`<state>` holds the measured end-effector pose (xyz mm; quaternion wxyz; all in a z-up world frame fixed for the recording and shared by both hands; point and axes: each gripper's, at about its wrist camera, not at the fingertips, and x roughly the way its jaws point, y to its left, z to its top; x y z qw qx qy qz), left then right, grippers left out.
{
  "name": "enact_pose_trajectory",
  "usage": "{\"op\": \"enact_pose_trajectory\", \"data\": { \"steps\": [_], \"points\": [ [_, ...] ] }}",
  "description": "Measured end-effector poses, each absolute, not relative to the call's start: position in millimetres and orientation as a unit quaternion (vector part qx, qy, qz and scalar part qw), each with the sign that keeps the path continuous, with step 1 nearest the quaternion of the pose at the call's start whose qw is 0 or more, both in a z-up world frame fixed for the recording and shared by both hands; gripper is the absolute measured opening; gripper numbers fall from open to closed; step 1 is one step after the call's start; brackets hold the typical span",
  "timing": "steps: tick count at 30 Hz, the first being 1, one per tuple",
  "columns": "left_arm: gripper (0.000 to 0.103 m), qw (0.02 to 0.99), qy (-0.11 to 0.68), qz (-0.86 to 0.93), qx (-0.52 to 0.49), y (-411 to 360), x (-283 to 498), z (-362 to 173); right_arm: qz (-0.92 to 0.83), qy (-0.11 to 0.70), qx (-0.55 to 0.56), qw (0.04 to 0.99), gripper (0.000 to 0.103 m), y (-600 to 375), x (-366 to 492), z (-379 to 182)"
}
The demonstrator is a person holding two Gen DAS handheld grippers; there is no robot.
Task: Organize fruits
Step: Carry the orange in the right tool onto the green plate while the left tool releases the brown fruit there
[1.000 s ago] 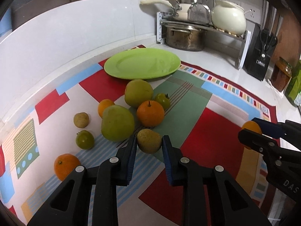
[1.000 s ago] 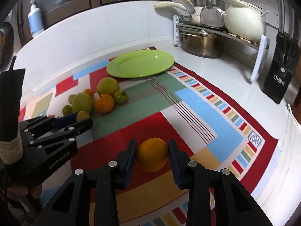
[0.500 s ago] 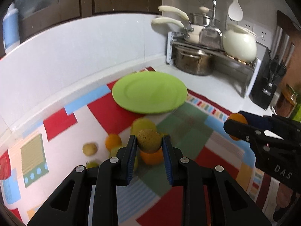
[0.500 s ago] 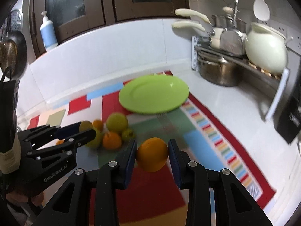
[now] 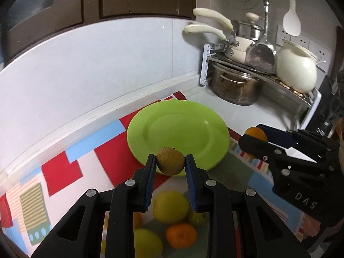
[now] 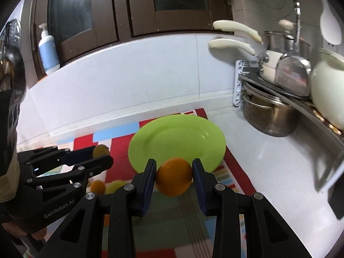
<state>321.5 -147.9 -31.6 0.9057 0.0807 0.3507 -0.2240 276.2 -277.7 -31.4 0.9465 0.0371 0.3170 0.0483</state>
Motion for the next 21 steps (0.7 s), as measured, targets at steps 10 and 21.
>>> {"op": "enact_pose_trajectory", "data": {
  "steps": [10,21],
  "points": [
    [0.028,0.883,0.400,-0.232,0.084,-166.8,377.1,-60.8,0.065,0.356,0.054,0.931,0.035,-290.7,342.1,-69.1],
    [0.042,0.883,0.403,-0.226,0.084,-164.5,392.6,-66.6,0.060,0.362,0.044,0.929,0.039,-286.1,367.6,-84.2]
  ]
}}
